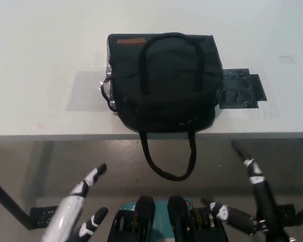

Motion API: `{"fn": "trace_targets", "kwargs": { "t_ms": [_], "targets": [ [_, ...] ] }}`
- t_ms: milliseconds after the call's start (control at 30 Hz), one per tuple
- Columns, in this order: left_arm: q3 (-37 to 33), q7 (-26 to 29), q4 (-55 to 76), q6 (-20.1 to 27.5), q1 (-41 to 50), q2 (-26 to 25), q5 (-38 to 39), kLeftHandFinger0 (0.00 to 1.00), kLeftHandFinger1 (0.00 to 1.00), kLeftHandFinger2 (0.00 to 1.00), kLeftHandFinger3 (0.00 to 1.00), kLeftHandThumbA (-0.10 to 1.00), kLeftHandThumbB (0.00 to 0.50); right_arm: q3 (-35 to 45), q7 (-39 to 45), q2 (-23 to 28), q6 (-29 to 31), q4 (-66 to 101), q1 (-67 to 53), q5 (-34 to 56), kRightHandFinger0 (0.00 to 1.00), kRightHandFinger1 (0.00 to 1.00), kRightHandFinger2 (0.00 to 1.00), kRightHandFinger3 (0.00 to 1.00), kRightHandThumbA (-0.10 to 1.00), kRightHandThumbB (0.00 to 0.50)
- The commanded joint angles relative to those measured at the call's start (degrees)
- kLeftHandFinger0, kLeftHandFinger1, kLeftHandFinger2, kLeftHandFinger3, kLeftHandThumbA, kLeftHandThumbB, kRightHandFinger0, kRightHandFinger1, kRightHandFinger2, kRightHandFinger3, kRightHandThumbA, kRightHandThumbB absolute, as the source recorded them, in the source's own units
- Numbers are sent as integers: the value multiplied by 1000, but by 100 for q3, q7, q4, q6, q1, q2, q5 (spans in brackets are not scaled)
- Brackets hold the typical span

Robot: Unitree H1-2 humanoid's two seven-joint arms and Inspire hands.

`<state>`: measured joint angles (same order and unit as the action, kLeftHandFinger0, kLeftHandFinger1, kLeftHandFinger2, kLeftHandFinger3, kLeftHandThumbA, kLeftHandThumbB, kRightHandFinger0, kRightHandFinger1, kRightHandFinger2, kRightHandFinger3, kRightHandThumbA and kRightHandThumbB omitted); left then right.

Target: A soft travel bag is kept infront of the robot in the middle of the desk and the robot uses both its hands to press it to reduce its size

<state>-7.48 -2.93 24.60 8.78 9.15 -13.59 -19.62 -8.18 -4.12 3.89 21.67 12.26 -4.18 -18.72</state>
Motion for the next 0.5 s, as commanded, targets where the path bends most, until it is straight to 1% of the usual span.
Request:
{"fn": "trace_targets", "kwargs": {
  "t_ms": [0,33,100,167,200,233,300,333,400,433,467],
  "targets": [
    [338,-4,737,135,-538,-206,-528,1000,1000,1000,1000,1000,263,244,174,193,-252,1000,333,-221,1000,1000,1000,1000,1000,132],
    [421,-89,922,-24,-733,-259,-564,1000,1000,1000,1000,1000,286,334,212,235,-396,1180,511,-228,1000,1000,1000,1000,1000,139],
    [509,-172,1101,-104,-1004,-302,-585,1000,1000,1000,1000,1000,280,441,261,314,-535,1336,732,-140,1000,1000,1000,1000,1000,145],
    [579,-327,1285,-317,-1314,-366,-499,1000,1000,1000,1000,1000,290,592,211,351,-570,1440,1005,-289,1000,1000,1000,1000,1000,142],
    [654,-446,1399,-513,-1647,-425,-520,1000,1000,1000,1000,1000,295,678,276,400,-794,1513,1316,-227,1000,1000,1000,1000,1000,175],
    [698,-519,1451,-626,-1829,-470,-515,1000,1000,1000,1000,1000,298,717,317,424,-917,1537,1470,-168,1000,1000,1000,1000,1000,181],
    [754,-712,1480,-983,-2305,-541,-434,1000,1000,1000,1000,1000,341,823,414,475,-1267,1612,1791,-38,1000,1000,1000,1000,1000,212],
    [761,-773,1374,-1033,-2631,-607,-474,1000,1000,1000,1000,1000,329,881,513,510,-1622,1652,1994,207,1000,1000,1000,1000,1000,233],
    [721,-863,1052,-1045,-3221,-701,-631,1000,1000,1000,1000,1000,329,967,551,597,-1701,1417,2416,451,1000,1000,1000,1000,1000,209],
    [717,-872,1034,-1050,-3258,-705,-646,1000,1000,1000,1000,1000,329,973,557,600,-1713,1405,2441,469,1000,1000,1000,1000,1000,208],
    [657,-916,659,-1028,-3770,-782,-746,1000,1000,1000,1000,1000,318,1016,611,640,-1902,1201,2813,627,1000,1000,1000,1000,1000,202]
  ]
}}
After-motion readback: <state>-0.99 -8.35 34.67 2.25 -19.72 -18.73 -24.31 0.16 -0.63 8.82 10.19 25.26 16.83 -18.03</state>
